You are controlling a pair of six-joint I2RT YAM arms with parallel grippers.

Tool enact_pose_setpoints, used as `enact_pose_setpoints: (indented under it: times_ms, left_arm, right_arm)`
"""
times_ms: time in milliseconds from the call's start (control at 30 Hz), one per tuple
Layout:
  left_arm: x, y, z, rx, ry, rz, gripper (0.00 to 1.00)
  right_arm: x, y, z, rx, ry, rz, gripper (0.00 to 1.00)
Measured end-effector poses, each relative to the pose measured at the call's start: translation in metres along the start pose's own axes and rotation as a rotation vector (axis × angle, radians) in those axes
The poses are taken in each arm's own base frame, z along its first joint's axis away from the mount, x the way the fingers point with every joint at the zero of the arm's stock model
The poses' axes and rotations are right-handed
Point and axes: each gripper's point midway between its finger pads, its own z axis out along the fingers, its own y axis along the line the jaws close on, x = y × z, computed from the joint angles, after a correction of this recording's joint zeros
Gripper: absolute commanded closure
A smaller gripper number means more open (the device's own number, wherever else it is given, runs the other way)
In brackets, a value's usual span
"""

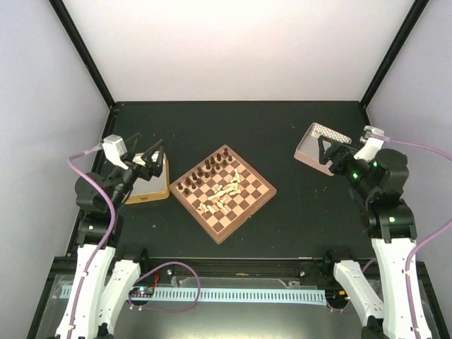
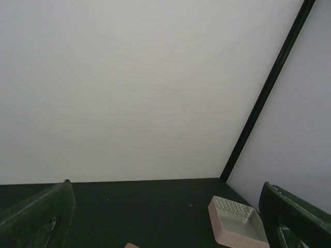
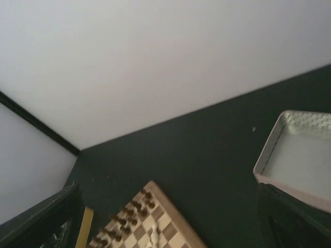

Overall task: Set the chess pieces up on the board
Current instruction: Pick up the chess piece from the chessboard.

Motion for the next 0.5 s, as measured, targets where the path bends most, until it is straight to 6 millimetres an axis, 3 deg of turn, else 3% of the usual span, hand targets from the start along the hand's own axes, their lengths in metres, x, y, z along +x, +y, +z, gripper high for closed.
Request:
enact_pose_setpoints:
  times_ms: [133, 367, 500]
  left_arm:
    - [0.006, -0.002, 0.005, 0.046, -0.003, 0.002, 0.01]
    - [0.028, -0.014, 0.011, 0.176, 0.047, 0.004, 0.01]
    - [0.036, -0.017, 0.014, 0.209, 0.085, -0.011, 0.01]
  right_arm:
    - [0.030, -0.008, 0.030, -0.023, 0.131, 0.069, 0.14]
    - [0.106, -0.019, 0.091, -0.091, 0.422, 0.183, 0.15]
    - [0.144, 0.003, 0.112, -0.129, 0.547, 0.147, 0.22]
